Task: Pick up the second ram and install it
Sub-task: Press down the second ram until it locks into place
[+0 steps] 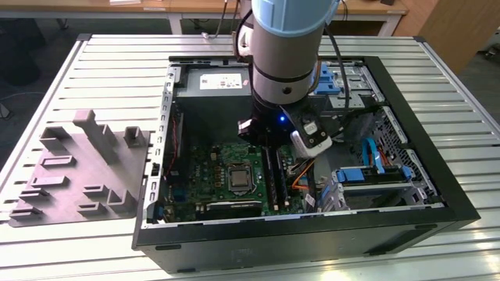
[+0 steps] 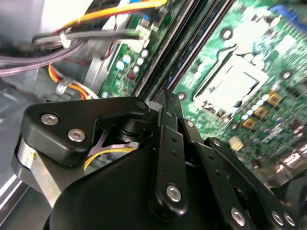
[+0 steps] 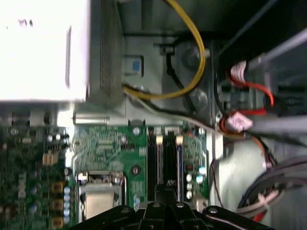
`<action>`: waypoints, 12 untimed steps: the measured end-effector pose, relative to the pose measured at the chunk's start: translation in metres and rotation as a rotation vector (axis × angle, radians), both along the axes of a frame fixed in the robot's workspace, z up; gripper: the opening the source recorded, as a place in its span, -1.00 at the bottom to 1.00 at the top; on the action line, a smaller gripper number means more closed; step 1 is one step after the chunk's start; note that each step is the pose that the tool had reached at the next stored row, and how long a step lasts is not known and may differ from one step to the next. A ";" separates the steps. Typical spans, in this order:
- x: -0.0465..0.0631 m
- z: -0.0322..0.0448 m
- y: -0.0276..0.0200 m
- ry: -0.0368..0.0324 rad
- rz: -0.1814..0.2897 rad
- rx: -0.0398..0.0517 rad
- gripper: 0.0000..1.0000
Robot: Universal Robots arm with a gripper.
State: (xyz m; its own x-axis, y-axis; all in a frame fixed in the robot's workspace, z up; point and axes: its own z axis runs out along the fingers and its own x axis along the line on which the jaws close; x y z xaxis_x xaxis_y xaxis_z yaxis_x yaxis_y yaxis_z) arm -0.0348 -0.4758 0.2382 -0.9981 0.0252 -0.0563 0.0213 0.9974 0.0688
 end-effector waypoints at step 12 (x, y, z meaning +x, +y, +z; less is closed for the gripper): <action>0.000 -0.0002 -0.0417 0.0000 0.000 0.0002 -0.79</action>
